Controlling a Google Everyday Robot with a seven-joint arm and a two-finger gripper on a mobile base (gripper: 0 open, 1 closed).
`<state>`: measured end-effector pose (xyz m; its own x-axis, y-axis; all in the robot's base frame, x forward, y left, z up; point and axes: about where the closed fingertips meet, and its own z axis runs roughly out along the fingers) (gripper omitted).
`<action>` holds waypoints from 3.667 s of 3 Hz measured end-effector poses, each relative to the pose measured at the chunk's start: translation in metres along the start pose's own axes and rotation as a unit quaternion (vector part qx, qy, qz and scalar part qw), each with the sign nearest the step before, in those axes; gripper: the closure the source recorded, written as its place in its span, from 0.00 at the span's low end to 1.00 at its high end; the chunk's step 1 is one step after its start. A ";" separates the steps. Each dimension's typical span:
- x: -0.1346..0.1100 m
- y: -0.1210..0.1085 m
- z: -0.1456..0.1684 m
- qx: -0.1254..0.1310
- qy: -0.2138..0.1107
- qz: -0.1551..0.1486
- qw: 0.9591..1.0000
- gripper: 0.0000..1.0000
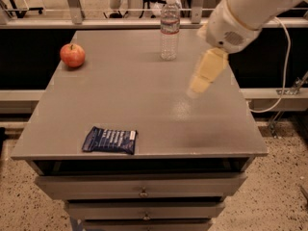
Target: Move apple near rxbar blueberry
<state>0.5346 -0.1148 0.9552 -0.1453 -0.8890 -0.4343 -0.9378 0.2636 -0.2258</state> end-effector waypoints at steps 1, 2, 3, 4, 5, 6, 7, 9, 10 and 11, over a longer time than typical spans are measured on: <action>-0.054 -0.025 0.037 -0.006 -0.055 0.010 0.998 0.00; -0.054 -0.025 0.037 -0.006 -0.055 0.010 0.998 0.00; -0.093 -0.036 0.064 -0.017 -0.094 -0.002 0.995 0.00; -0.150 -0.054 0.102 -0.024 -0.147 -0.010 0.989 0.00; -0.217 -0.071 0.151 -0.026 -0.202 -0.004 0.979 0.00; -0.250 -0.079 0.182 -0.026 -0.222 0.011 0.975 0.00; -0.273 -0.088 0.220 -0.022 -0.224 0.033 0.974 0.00; -0.291 -0.111 0.283 -0.018 -0.226 0.090 0.970 0.00; -0.294 -0.116 0.292 -0.027 -0.234 0.105 0.966 0.16; -0.308 -0.115 0.290 -0.052 -0.253 0.110 0.960 0.47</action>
Offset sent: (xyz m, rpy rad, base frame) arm 0.0351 0.0455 -0.0023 0.0916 -0.0086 0.0105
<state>0.7790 0.2370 0.8618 -0.1958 -0.5138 -0.8352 -0.9322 0.3620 -0.0042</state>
